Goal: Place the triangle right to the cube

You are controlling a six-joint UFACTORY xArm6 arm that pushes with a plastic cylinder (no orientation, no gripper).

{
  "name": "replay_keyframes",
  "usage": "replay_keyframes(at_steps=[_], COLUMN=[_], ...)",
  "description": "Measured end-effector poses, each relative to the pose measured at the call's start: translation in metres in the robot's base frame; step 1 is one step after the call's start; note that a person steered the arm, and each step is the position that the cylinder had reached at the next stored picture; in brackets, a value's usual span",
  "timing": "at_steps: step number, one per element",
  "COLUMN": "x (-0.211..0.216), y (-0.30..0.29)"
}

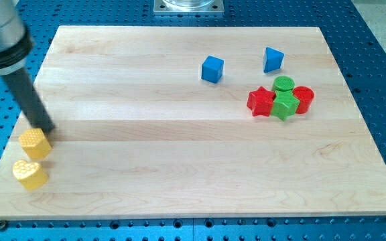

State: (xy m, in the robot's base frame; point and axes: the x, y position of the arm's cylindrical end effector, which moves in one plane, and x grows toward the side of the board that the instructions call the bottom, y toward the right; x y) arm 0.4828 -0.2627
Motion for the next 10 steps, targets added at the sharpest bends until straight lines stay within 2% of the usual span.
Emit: replay_keyframes(at_steps=[1, 2, 3, 5, 7, 8, 9, 10], x=[0.032, 0.003, -0.048, -0.074, -0.132, -0.161, -0.172, -0.172], y=[0.009, 0.009, 0.069, 0.31, 0.452, 0.474, 0.449, 0.386])
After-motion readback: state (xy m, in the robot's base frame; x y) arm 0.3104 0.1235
